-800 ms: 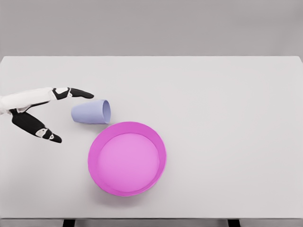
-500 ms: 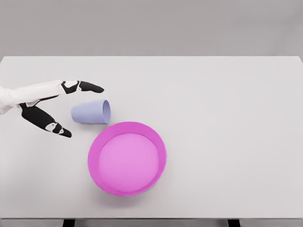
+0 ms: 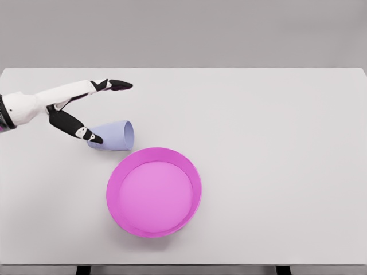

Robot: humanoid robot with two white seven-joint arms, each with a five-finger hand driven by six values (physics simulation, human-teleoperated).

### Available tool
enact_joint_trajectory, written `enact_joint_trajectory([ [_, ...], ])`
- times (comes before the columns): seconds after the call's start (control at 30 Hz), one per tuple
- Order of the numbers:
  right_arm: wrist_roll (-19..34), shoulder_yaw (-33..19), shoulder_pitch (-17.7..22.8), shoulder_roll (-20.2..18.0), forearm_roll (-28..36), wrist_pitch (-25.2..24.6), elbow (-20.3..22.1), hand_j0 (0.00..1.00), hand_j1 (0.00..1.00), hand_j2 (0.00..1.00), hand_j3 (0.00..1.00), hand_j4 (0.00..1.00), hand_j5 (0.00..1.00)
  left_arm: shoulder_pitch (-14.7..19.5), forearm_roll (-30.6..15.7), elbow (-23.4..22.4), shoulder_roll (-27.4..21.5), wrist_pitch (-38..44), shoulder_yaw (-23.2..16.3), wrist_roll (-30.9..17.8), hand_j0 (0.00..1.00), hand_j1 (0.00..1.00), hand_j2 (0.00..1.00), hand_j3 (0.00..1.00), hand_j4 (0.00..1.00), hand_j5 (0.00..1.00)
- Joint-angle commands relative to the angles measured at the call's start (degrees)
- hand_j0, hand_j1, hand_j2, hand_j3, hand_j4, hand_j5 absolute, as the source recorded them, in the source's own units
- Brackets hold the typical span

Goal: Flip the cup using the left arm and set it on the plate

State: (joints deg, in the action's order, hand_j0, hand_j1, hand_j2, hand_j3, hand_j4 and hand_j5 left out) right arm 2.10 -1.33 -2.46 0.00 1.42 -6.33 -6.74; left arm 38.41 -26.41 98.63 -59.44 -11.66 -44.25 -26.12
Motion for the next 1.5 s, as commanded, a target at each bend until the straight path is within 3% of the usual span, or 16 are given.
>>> enact_joint_trajectory([
  [0.0, 0.01, 0.01, 0.0, 0.0, -0.01, 0.0, -0.02, 1.0, 1.0, 1.0, 1.0, 1.0, 1.0, 0.0, 3.02, 0.95, -0.24, 9.72, 0.57, 0.28, 1.0, 1.0, 1.0, 1.0, 1.0, 1.0],
  [0.23, 0.01, 0.01, 0.0, 0.0, -0.01, 0.0, -0.02, 1.0, 1.0, 1.0, 1.0, 1.0, 1.0, -2.46, 8.83, 1.03, 0.46, 10.52, 0.39, 1.07, 1.0, 1.0, 1.0, 1.0, 1.0, 1.0],
  [0.37, 0.01, 0.01, 0.0, 0.0, -0.01, 0.0, -0.02, 1.0, 1.0, 1.0, 1.0, 1.0, 1.0, -2.64, 11.03, 0.95, 4.33, 10.34, 0.39, 0.98, 1.0, 1.0, 1.0, 1.0, 1.0, 1.0],
  [0.63, 0.01, 0.01, 0.0, 0.0, -0.01, 0.0, -0.02, 1.0, 1.0, 1.0, 1.0, 1.0, 1.0, -2.9, 11.29, -2.57, 5.91, 10.34, -0.4, 0.72, 1.0, 1.0, 1.0, 1.0, 1.0, 1.0],
  [0.87, 0.01, 0.01, 0.0, 0.0, -0.01, 0.0, -0.02, 1.0, 1.0, 1.0, 1.0, 1.0, 1.0, -3.16, 11.38, -2.74, 6.35, 10.34, -0.4, 0.72, 1.0, 1.0, 1.0, 1.0, 1.0, 1.0],
  [0.93, 0.01, 0.01, 0.0, 0.0, -0.01, 0.0, -0.02, 1.0, 1.0, 1.0, 1.0, 1.0, 1.0, -3.16, 14.98, -4.32, 7.49, 10.43, -0.31, 0.46, 1.0, 1.0, 1.0, 1.0, 1.0, 1.0],
  [1.23, 0.01, 0.01, 0.0, 0.0, -0.01, 0.0, -0.02, 1.0, 1.0, 1.0, 1.0, 1.0, 1.0, -3.34, 18.59, -6.44, 10.22, 10.43, -0.4, 0.46, 1.0, 1.0, 1.0, 1.0, 1.0, 1.0],
  [1.3, 0.01, 0.01, 0.0, 0.0, -0.01, 0.0, -0.02, 1.0, 1.0, 1.0, 1.0, 1.0, 1.0, -3.6, 21.58, -6.52, 10.4, 10.43, -0.4, 0.46, 1.0, 1.0, 1.0, 1.0, 1.0, 1.0],
  [1.47, 0.01, 0.01, 0.0, 0.0, -0.01, 0.0, -0.02, 1.0, 1.0, 1.0, 1.0, 1.0, 1.0, -4.13, 21.66, -7.58, 10.48, 10.43, -0.31, 0.46, 1.0, 1.0, 1.0, 1.0, 1.0, 1.0],
])
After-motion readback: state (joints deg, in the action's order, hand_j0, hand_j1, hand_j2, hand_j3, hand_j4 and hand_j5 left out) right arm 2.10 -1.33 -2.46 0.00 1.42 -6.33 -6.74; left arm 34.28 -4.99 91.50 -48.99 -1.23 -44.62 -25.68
